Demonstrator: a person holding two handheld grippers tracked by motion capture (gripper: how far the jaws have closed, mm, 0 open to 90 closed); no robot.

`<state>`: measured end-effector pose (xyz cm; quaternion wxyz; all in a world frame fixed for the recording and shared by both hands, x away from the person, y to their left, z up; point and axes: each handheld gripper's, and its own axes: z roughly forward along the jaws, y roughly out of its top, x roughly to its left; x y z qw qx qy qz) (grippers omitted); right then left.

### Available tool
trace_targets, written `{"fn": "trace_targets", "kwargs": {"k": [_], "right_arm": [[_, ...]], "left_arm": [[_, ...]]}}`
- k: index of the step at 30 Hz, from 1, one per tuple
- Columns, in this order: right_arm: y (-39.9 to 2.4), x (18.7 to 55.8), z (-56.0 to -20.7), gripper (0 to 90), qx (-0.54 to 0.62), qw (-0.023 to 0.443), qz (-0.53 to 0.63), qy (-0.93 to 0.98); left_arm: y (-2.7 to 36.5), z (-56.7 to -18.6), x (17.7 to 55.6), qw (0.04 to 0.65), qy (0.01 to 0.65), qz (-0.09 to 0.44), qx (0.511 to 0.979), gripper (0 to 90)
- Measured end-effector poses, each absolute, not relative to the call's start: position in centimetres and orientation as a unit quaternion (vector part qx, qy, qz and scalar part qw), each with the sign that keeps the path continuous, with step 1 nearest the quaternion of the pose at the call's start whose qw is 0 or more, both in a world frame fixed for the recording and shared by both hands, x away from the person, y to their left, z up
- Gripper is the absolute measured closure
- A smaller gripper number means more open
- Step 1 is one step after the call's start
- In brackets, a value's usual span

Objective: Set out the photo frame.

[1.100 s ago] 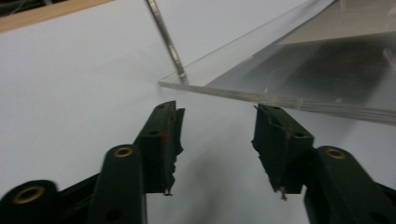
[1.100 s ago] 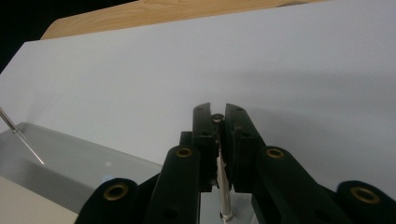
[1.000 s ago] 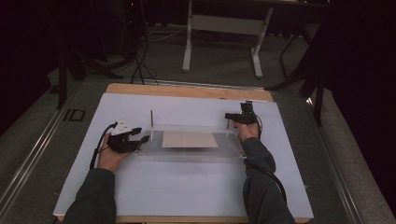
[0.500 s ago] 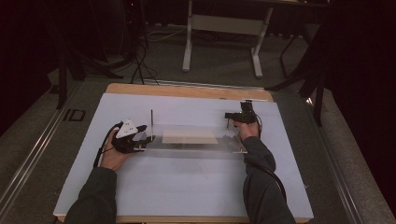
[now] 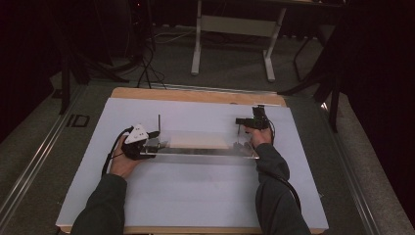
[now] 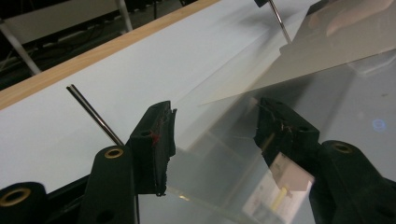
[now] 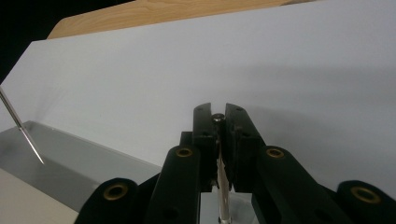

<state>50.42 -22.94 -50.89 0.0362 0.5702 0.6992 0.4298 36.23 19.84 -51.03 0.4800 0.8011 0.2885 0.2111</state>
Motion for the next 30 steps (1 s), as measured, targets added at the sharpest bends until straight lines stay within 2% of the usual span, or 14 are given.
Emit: {"fn": "trace_targets", "kwargs": {"k": [5,17,23,30], "right_arm": [[-23.0,50.1,-50.8,82.2,0.569,0.041,0.433,0.698],[-23.7,48.0,-49.6,63.5,0.522,0.089,0.44,0.725],[-25.0,46.1,-50.0,61.6,0.509,0.122,0.424,0.739],[-26.5,43.9,-50.8,59.8,0.494,0.136,0.435,0.74]], "left_arm": [[19.9,-51.0,36.3,0.48,0.289,0.207,0.802,45.0],[19.9,-50.8,36.5,0.481,0.293,0.199,0.802,45.0],[20.0,-50.7,36.7,0.48,0.295,0.197,0.802,45.0],[20.0,-50.5,36.8,0.48,0.297,0.195,0.802,45.0]]}}
